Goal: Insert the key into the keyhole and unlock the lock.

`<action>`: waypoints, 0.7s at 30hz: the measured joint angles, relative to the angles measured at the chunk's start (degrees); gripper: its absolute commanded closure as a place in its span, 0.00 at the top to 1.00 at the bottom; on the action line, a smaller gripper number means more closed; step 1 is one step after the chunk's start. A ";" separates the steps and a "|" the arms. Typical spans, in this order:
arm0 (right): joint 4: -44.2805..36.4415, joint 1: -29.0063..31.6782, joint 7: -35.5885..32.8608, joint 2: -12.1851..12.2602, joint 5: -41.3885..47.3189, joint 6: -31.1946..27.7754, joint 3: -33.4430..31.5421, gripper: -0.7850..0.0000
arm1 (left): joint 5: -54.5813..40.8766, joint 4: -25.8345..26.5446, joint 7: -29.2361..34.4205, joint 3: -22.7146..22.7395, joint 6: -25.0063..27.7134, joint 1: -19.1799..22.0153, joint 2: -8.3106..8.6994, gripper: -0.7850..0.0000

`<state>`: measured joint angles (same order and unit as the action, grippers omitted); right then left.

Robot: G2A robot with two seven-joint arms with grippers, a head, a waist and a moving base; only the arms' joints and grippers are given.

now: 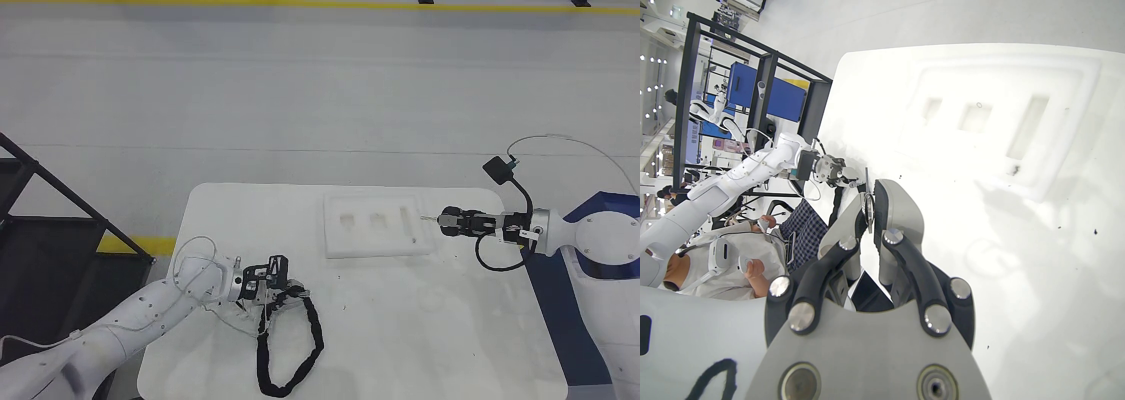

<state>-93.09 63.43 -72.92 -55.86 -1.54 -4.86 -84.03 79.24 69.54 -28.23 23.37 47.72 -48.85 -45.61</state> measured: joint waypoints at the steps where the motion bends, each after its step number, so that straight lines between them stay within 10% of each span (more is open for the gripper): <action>1: 0.00 0.00 0.00 0.00 0.00 0.00 0.00 0.00 | -0.43 1.13 -0.54 0.59 1.08 0.44 -0.01 0.00; 21: -7.61 0.95 -7.61 0.93 -7.06 8.35 4.03 0.00 | -7.43 12.13 0.76 -1.70 10.27 11.41 -6.99 0.00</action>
<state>-100.70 64.38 -80.53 -54.93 -8.60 3.49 -80.01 71.81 81.67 -27.47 21.67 58.00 -37.44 -52.60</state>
